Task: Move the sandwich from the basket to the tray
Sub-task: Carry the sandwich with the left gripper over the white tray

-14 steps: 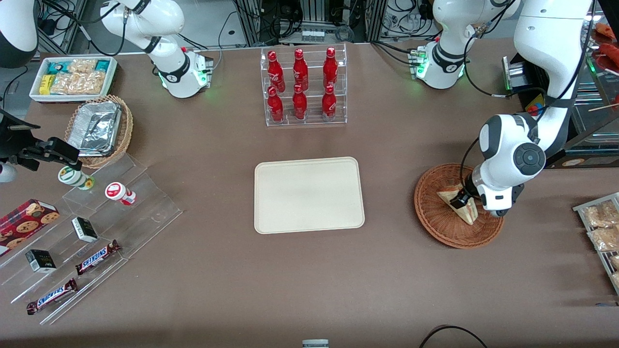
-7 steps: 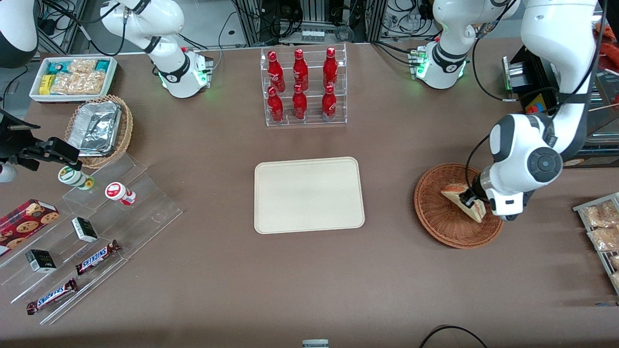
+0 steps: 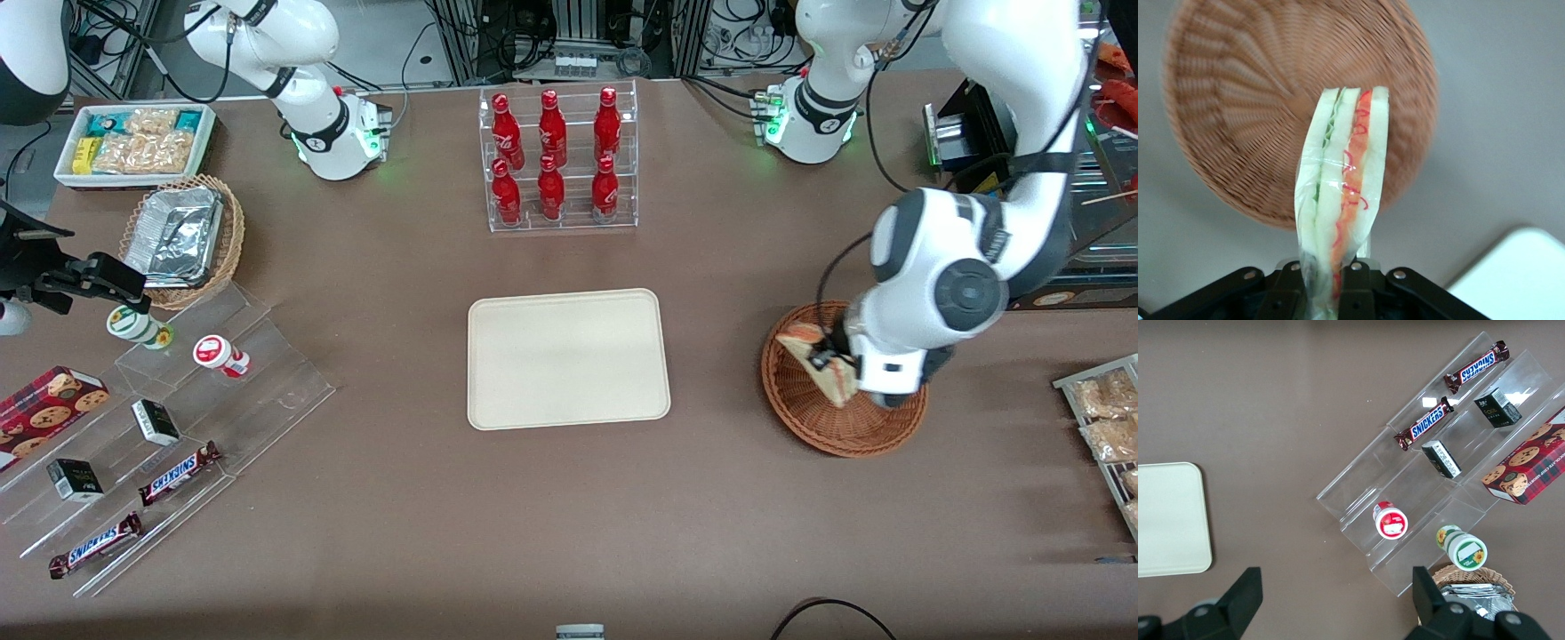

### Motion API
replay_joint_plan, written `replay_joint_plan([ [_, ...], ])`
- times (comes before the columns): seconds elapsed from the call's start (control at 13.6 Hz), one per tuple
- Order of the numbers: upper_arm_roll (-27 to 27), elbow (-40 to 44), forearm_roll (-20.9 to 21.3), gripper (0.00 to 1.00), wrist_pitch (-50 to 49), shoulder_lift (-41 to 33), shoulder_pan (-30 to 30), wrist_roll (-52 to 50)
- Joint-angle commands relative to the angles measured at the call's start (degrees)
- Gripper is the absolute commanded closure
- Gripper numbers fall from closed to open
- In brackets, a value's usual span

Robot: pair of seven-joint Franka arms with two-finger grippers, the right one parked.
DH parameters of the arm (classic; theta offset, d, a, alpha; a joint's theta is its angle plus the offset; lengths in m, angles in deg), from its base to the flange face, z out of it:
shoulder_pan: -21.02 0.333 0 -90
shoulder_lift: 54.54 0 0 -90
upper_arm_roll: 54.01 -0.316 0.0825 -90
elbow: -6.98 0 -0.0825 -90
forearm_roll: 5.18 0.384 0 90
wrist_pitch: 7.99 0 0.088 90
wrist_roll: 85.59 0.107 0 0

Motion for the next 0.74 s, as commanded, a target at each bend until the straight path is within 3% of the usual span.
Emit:
replay_joint_plan([
  [0.0,4.8,1.3,0.4,1.0,-0.7,1.3,-1.3,0.9],
  [0.22,5.3,4.6,0.6,1.0,-1.0,4.4,-7.9,2.8],
  [0.44,5.4,9.2,0.5,1.0,-1.2,7.7,-12.6,13.3],
  [0.66,5.1,19.0,0.9,1.0,-1.9,16.2,-18.6,8.4],
])
